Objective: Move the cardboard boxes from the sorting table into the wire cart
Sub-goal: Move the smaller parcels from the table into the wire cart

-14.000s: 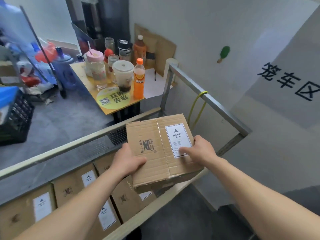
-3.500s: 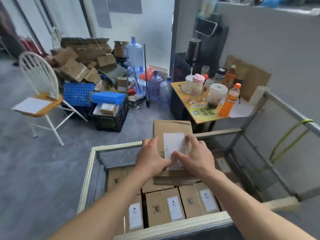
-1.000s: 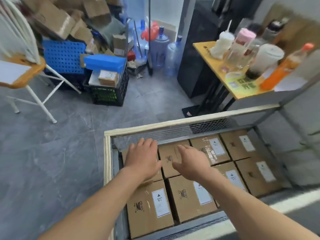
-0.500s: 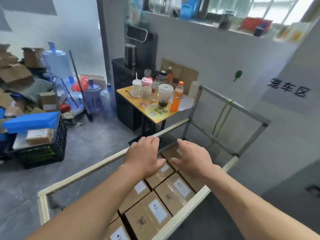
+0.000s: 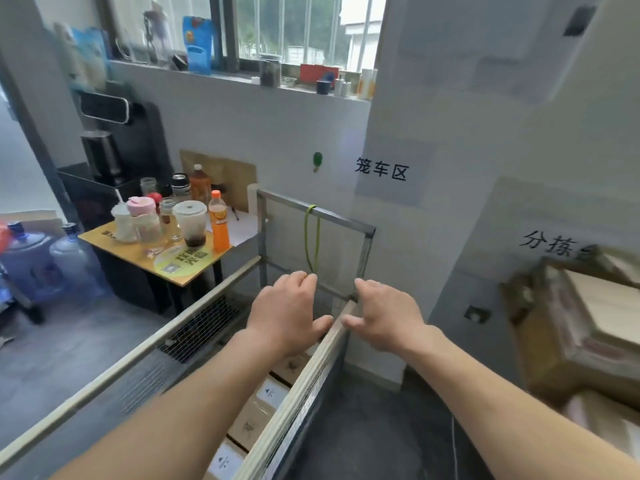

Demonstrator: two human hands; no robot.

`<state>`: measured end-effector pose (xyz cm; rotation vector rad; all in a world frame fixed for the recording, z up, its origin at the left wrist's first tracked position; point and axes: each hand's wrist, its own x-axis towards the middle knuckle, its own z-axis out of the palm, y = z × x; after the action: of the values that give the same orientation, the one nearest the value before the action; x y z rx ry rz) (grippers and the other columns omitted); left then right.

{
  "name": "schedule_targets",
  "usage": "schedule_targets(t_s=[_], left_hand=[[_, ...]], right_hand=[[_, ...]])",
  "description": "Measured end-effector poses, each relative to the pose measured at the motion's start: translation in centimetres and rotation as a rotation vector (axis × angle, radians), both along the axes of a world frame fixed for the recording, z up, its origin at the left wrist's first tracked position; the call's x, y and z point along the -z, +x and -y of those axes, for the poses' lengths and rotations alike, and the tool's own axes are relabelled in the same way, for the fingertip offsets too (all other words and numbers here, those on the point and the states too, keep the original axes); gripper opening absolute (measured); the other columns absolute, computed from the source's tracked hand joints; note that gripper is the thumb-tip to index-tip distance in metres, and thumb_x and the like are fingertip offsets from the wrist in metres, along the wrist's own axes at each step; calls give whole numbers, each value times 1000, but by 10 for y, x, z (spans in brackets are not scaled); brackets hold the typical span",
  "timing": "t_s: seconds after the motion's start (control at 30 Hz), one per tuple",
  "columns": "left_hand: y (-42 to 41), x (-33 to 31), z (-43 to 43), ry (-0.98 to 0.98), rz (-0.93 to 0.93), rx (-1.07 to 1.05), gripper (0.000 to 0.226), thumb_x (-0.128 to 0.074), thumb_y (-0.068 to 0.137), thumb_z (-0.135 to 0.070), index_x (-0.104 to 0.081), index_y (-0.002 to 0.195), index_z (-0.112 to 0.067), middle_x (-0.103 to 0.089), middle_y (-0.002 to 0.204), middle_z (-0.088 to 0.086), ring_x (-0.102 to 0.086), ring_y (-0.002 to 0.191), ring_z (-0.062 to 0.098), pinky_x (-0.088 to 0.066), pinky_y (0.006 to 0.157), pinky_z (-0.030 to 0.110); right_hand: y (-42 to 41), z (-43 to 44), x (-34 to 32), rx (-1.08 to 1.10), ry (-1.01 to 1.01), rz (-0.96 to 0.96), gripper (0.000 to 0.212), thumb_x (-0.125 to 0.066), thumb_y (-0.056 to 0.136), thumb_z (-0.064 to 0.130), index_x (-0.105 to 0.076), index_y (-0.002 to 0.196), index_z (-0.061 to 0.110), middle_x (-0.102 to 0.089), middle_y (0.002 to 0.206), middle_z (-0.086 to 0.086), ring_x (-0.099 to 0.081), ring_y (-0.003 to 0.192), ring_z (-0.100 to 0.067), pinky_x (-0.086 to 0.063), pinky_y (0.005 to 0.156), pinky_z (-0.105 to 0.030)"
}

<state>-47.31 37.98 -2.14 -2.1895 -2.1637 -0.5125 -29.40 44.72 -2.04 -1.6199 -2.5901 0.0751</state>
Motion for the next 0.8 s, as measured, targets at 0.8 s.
schedule_targets(t_s=[0.8], left_hand=[[269, -9, -11, -54, 34, 755, 76, -55, 90, -64, -39, 148, -18, -44, 151, -2, -44, 137, 19, -46, 102, 38]], right_hand=[[272, 144, -18, 815, 2, -14, 52, -57, 87, 62, -52, 124, 26, -60, 124, 3, -59, 117, -23, -50, 91, -43]])
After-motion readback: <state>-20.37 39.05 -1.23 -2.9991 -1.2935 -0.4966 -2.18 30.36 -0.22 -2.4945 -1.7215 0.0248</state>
